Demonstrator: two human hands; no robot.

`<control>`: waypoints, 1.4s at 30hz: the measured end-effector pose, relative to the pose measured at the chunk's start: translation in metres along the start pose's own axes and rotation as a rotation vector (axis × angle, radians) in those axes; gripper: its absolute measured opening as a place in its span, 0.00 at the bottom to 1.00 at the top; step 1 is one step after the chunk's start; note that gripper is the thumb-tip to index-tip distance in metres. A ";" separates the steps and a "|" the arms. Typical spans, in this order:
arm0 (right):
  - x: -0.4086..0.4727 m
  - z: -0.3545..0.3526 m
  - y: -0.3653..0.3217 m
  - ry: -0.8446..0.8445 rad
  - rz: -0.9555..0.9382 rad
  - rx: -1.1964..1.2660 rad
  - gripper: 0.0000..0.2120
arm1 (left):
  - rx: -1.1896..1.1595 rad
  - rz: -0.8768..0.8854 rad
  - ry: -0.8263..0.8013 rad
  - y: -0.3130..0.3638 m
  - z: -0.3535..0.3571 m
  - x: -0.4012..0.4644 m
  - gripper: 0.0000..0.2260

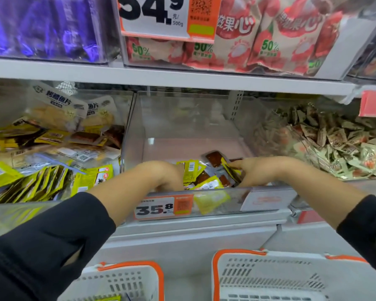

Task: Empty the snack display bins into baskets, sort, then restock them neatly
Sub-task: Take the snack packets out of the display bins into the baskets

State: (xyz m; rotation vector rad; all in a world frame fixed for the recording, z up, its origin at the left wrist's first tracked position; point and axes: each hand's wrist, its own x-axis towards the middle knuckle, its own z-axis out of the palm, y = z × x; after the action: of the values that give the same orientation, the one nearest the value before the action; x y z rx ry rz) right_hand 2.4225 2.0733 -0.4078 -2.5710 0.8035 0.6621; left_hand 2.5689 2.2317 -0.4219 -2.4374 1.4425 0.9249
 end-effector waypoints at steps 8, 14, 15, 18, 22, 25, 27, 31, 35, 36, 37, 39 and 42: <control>-0.001 -0.019 0.001 0.052 -0.069 0.285 0.41 | -0.205 -0.054 0.059 0.008 -0.026 -0.007 0.35; 0.019 -0.023 0.009 0.044 -0.067 0.219 0.48 | 0.013 -0.015 -0.068 0.021 -0.016 0.018 0.50; 0.025 -0.021 0.008 0.103 -0.082 0.255 0.47 | 0.049 0.003 -0.022 0.021 -0.012 0.021 0.52; 0.042 -0.014 0.006 0.175 -0.061 0.260 0.40 | -0.012 0.077 0.115 0.015 -0.006 0.026 0.45; 0.052 -0.004 0.003 0.084 -0.089 0.224 0.21 | -0.179 0.134 0.218 0.001 -0.006 0.033 0.37; 0.045 -0.006 0.008 0.156 -0.097 0.242 0.16 | -0.266 0.145 0.276 0.002 -0.006 0.039 0.50; 0.039 -0.008 0.015 0.174 -0.132 0.229 0.18 | -0.325 0.100 0.293 0.002 -0.008 0.043 0.50; 0.027 -0.010 0.031 -0.099 -0.074 0.347 0.28 | -0.325 0.044 0.242 -0.001 -0.009 0.044 0.42; 0.038 0.000 0.038 -0.187 -0.112 0.074 0.56 | -0.403 0.125 0.213 0.003 -0.006 0.042 0.34; 0.039 0.000 0.037 -0.144 -0.128 0.060 0.57 | -0.431 0.130 0.226 0.003 -0.006 0.041 0.31; 0.039 0.001 0.036 -0.109 -0.142 0.053 0.59 | -0.449 0.141 0.226 0.003 -0.006 0.040 0.30; 0.037 -0.002 0.033 -0.087 -0.164 0.040 0.57 | -0.468 0.139 0.185 0.002 -0.006 0.040 0.35; 0.034 -0.004 0.029 -0.099 -0.172 -0.028 0.41 | -0.385 0.109 0.104 0.005 -0.006 0.039 0.39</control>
State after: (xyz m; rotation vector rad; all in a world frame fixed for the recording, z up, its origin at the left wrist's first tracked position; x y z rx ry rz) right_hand 2.4310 2.0346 -0.4288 -2.5726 0.5379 0.7450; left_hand 2.5803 2.1978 -0.4392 -2.7337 1.5708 1.2155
